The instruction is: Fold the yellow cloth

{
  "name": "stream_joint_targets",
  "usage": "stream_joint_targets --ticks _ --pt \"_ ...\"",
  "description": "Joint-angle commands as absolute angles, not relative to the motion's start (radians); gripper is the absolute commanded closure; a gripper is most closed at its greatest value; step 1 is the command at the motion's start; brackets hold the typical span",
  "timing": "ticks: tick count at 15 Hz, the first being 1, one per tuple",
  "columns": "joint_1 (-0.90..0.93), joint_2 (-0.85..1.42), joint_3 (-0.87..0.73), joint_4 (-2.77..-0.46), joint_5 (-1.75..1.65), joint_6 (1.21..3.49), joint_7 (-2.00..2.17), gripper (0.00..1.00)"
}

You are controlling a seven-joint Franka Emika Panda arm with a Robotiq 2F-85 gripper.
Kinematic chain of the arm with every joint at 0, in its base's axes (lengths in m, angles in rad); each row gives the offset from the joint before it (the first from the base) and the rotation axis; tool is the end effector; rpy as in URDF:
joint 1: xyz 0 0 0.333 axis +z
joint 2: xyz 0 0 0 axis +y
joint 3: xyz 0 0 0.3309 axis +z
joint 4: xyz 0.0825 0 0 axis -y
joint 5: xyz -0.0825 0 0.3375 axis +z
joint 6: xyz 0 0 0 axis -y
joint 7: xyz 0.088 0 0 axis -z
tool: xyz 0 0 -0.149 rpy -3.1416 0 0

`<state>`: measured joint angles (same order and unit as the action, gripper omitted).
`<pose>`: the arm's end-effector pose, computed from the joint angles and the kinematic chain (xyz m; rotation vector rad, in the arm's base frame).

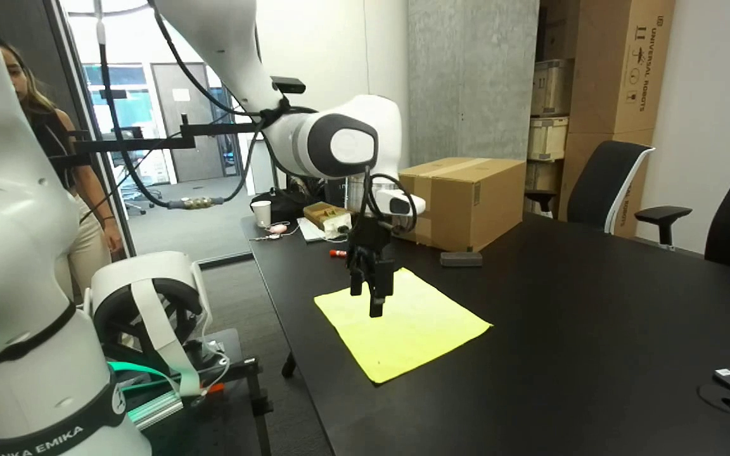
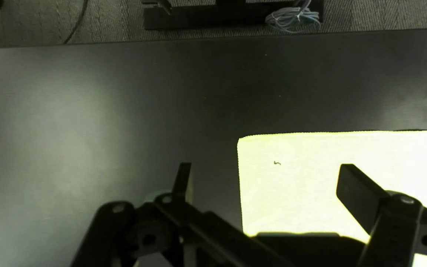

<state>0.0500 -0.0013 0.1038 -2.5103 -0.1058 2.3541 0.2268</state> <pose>0.4081 0.0586 0.2799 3.0371 0.0114 -0.2114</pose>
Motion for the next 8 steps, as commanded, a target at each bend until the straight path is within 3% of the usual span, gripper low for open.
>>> stream_joint_targets --ticks 1,8 --pt "0.064 0.12 0.096 -2.51 0.0 2.509 0.262 0.0" --pt "0.043 0.297 0.18 -2.539 0.338 2.855 0.15 0.0"
